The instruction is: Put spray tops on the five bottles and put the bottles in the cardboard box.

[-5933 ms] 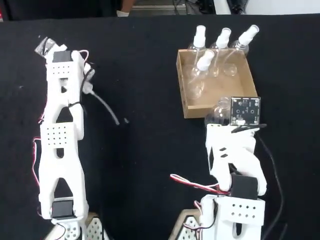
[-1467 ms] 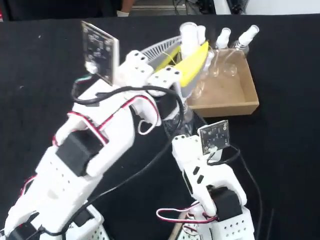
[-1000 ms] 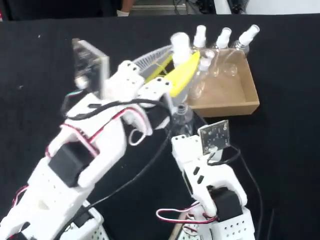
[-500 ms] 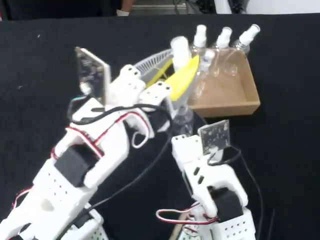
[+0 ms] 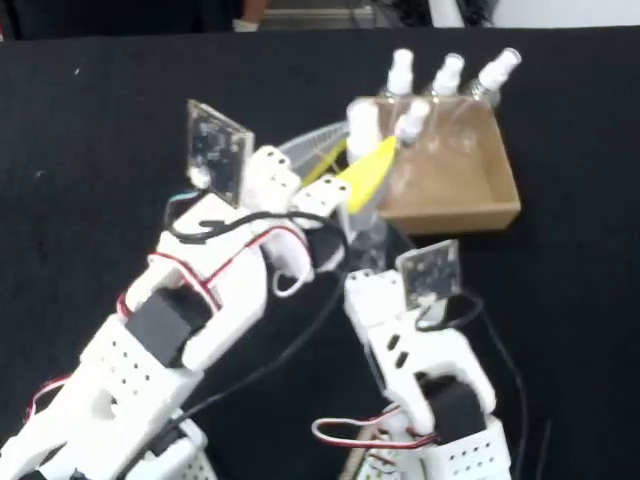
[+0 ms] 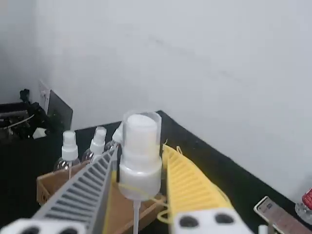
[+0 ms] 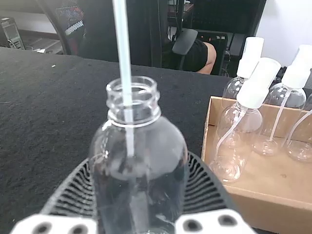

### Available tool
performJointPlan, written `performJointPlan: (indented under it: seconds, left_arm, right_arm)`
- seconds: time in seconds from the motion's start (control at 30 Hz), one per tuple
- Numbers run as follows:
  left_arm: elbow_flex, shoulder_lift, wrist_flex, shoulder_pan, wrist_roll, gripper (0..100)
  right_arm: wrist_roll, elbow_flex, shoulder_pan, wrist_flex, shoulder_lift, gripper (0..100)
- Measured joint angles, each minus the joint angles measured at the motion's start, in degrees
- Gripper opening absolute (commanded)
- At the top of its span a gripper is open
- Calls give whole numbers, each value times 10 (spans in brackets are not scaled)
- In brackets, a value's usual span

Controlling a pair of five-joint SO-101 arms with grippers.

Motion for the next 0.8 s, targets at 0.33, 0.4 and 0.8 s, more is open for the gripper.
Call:
performJointPlan:
  seconds: [0.33, 0.4, 0.8]
  left_arm:
    - [60, 1, 15, -21, 1, 170]
    - [80, 1, 15, -25, 2, 245]
    - [107, -41, 15, -36, 88, 277]
  right_arm:
    - [1, 0, -1, 0, 0, 11]
    - [1, 0, -2, 0, 0, 11]
    - [0, 0, -1, -1, 0, 11]
